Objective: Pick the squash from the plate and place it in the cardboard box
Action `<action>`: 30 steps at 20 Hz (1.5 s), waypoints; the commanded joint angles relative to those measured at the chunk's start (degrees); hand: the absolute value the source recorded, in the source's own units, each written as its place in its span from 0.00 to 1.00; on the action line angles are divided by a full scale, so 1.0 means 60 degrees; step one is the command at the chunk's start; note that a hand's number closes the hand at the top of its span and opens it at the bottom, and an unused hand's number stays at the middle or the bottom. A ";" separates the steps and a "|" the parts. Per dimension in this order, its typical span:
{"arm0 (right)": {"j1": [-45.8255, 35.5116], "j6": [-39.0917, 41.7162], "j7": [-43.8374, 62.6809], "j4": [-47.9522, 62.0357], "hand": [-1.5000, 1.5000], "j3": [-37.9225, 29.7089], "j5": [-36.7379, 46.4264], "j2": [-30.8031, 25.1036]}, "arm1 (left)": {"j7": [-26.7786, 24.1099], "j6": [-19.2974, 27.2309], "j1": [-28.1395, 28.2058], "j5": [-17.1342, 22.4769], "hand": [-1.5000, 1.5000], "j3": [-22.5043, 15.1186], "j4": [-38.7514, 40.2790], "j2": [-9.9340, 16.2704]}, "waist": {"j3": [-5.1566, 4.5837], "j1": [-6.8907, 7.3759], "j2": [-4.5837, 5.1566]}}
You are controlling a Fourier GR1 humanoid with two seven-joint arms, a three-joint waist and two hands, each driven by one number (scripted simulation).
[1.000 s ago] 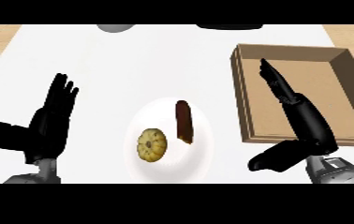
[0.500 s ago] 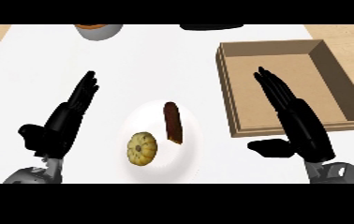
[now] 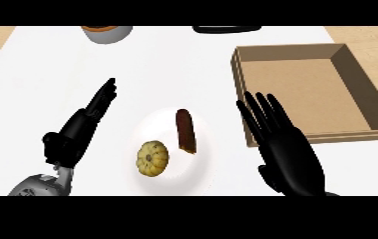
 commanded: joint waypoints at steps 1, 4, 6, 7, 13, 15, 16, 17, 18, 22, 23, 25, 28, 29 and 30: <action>0.0153 0.1606 0.1978 -0.0524 0.00 0.1413 0.1401 0.0901 | -0.0149 -0.0118 0.0044 -0.0115 0.50 -0.0191 0.0056 -0.0030 | 0.0024 0.0179 0.0032; 0.0336 0.2904 0.3359 -0.0543 0.00 0.2312 0.1785 0.2034 | -0.0237 -0.0141 -0.0128 -0.0110 0.50 -0.0235 0.0253 -0.0191 | 0.0029 0.0196 0.0126; 0.0413 0.3645 0.4376 -0.0326 0.00 0.3011 0.2183 0.3092 | -0.0037 -0.0232 -0.0342 -0.0085 0.50 -0.0304 0.0154 -0.0201 | 0.0071 0.0352 0.0163; 0.0284 0.3927 0.4942 -0.0069 0.00 0.3250 0.2516 0.3720 | -0.0158 -0.0211 -0.0440 -0.0067 0.50 -0.0288 0.0424 -0.0352 | 0.0076 0.0378 0.0241; -0.0010 0.4508 0.7394 0.0204 0.00 0.4457 0.2490 0.4805 | -0.0230 -0.0291 -0.0764 -0.0328 0.50 -0.0639 0.0442 -0.0614 | 0.0133 0.0801 0.0310; -0.0106 0.4074 0.7642 0.0860 0.00 0.4377 0.2320 0.4801 | -0.0501 -0.0702 -0.0692 -0.0096 0.50 -0.0205 0.0476 -0.0116 | 0.0144 0.0996 0.0355; -0.0421 0.4430 0.7717 0.0549 0.00 0.4346 0.2043 0.4801 | -0.0185 -0.0409 -0.0895 -0.0283 0.50 -0.0624 0.0482 -0.0653 | 0.0146 0.0936 0.0353; -0.0516 0.4380 0.7776 0.0773 0.00 0.4305 0.1944 0.4800 | -0.0066 -0.0405 -0.1117 -0.0239 0.50 -0.0421 0.0546 -0.0571 | 0.0149 0.0954 0.0367; -0.0647 0.3999 0.7761 0.1167 0.00 0.4286 0.1938 0.4801 | -0.0497 -0.0450 -0.0952 -0.0418 0.50 -0.0641 0.0926 -0.0719 | 0.0145 0.0955 0.0411; -0.0971 0.3911 0.8177 0.1783 0.00 0.4021 0.1479 0.4821 | -0.0310 -0.0450 -0.1313 -0.0409 0.50 -0.0513 0.0986 -0.0780 | 0.0155 0.1027 0.0409; -0.0858 0.3894 0.8402 0.1752 0.00 0.4147 0.1410 0.4828 | -0.0226 -0.0698 -0.1398 -0.0133 0.50 -0.0245 0.1032 -0.0567 | 0.0152 0.1040 0.0400; -0.0959 0.3918 0.8624 0.1988 0.00 0.4145 0.1283 0.4837 | -0.0546 -0.0414 -0.1412 -0.0486 0.50 -0.0405 0.1417 -0.0889 | 0.0156 0.0952 0.0406; -0.1145 0.3924 0.9010 0.2062 0.00 0.4143 0.0894 0.4847 | -0.0421 -0.0470 -0.1226 -0.0447 0.50 -0.0548 0.1023 -0.0941 | 0.0160 0.1085 0.0366; -0.1579 0.3660 0.8888 0.2197 0.00 0.3984 0.0787 0.4850 | -0.0490 -0.0519 -0.1373 -0.0384 0.50 -0.0447 0.1538 -0.1071 | 0.0161 0.1026 0.0407; -0.1362 0.3240 0.9189 0.2356 0.00 0.4502 0.0976 0.4852 | -0.0530 -0.0663 -0.1351 -0.0341 0.50 -0.0421 0.1426 -0.0945 | 0.0162 0.1070 0.0383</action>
